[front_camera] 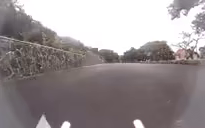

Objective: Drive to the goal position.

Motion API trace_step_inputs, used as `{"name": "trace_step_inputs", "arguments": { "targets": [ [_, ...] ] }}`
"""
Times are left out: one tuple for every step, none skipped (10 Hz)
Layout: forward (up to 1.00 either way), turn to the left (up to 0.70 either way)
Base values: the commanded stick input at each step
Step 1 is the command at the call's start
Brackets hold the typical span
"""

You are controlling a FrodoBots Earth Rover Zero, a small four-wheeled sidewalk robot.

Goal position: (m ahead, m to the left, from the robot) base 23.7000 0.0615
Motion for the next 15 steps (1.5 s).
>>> {"name": "trace_step_inputs", "arguments": {
  "targets": [
    [0.50, -0.50],
    [0.50, -0.50],
    [0.50, -0.43],
    [0.50, 0.00],
    [0.50, 0.00],
    [0.50, 0.00],
    [0.50, 0.00],
    [0.50, 0.00],
    [0.50, 0.00],
    [0.50, 0.00],
    [0.50, 0.00],
    [0.50, 0.00],
    [0.50, 0.00],
    [0.50, 0.00],
    [0.50, 0.00]
  ]
}}
